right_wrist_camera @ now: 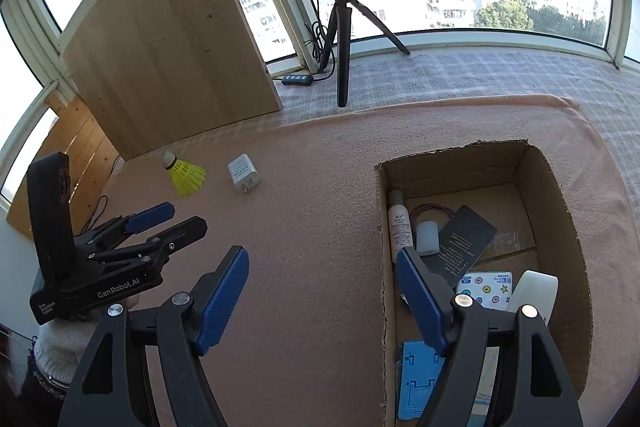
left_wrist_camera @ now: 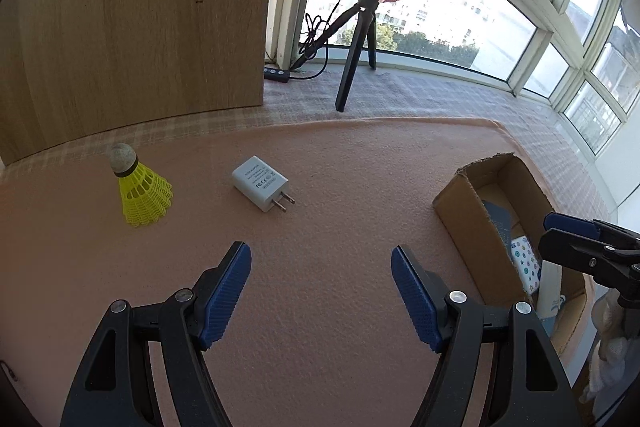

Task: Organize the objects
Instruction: 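Move the right tool to the white charger adapter on the mat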

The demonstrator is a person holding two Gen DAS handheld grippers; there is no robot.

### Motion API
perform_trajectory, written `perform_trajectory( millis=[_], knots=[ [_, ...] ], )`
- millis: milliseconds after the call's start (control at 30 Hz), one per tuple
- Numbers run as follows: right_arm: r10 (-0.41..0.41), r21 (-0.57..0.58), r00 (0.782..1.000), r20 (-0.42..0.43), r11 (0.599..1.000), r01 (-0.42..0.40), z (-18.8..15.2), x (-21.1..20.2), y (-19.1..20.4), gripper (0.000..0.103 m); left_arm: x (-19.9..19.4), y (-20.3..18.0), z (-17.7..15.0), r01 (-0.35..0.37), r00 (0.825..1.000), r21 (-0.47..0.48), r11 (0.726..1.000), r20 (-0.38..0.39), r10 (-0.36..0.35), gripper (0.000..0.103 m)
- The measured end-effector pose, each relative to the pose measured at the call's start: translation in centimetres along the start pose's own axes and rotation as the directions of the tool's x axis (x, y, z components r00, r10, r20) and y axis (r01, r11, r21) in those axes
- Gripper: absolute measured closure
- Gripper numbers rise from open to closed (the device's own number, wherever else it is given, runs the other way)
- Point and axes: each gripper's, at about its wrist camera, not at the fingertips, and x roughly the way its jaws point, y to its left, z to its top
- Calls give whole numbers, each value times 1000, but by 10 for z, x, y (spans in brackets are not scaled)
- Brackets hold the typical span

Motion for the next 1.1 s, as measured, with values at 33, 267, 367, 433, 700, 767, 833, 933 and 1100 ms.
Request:
perform_trajectory(
  millis=[33, 267, 367, 433, 700, 767, 833, 933, 1100],
  knots=[
    [12, -3, 1000, -9, 1000, -12, 6, 7, 3, 30, 5, 10, 1, -15, 1000, -12, 1000, -9, 15, 27],
    [81, -8, 991, -111, 997, -82, 45, 71, 27, 30, 29, 58, 11, -24, 999, -63, 998, -29, 22, 27],
    [118, 26, 980, -158, 993, -115, 61, 103, 32, 31, 39, 64, 16, -13, 999, -62, 998, -32, 11, 27],
    [144, 57, 972, -185, 989, -136, 70, 122, 33, 31, 48, 67, 21, -6, 999, -64, 998, -36, 4, 27],
    [177, 110, 945, -275, 982, -151, 90, 195, 45, 49, 82, 66, 33, 39, 997, -66, 997, -67, -43, 28],
    [194, 120, 936, -293, 979, -165, 89, 206, 48, 51, 90, 68, 35, 47, 996, -83, 995, -71, -52, 28],
    [212, 134, 929, -302, 975, -179, 89, 214, 49, 52, 96, 69, 37, 52, 995, -88, 995, -78, -58, 28],
    [226, 130, 923, -312, 972, -194, 91, 221, 53, 55, 105, 68, 39, 50, 994, -78, 996, -91, -57, 28],
    [226, 114, 919, -324, 973, -199, 92, 227, 60, 65, 117, 70, 42, 59, 993, -98, 993, -99, -69, 36]
  ],
)
